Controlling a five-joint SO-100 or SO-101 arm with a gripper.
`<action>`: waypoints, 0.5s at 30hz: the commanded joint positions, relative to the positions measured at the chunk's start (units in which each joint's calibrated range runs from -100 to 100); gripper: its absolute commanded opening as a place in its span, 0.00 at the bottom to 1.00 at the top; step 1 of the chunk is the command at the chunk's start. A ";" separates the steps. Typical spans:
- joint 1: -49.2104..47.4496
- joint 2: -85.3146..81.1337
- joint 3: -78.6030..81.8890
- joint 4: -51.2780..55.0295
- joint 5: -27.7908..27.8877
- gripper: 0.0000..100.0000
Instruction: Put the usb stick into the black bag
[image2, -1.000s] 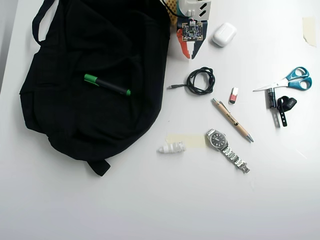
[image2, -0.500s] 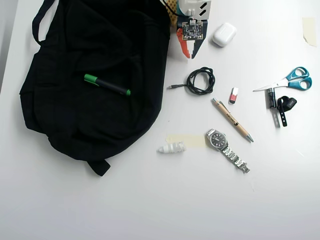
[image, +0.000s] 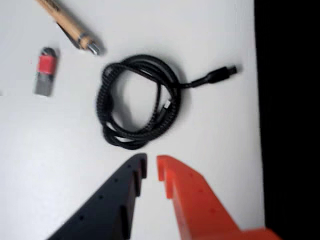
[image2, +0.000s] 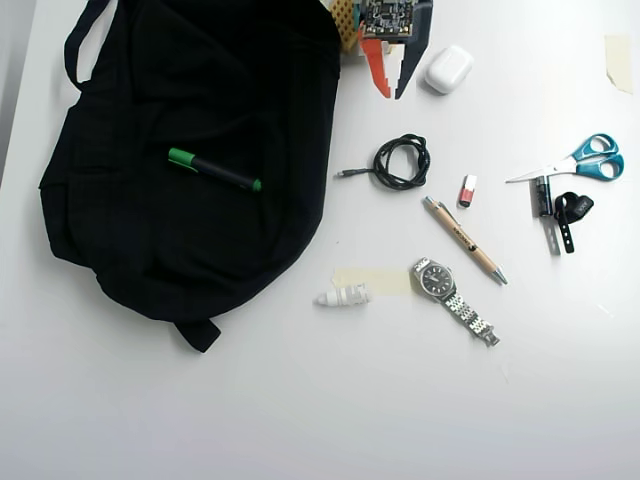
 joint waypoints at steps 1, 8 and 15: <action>-3.61 18.10 -14.76 -0.35 -3.09 0.03; -9.52 27.81 -22.22 -6.64 -11.95 0.04; -15.13 33.45 -22.40 -14.13 -18.77 0.07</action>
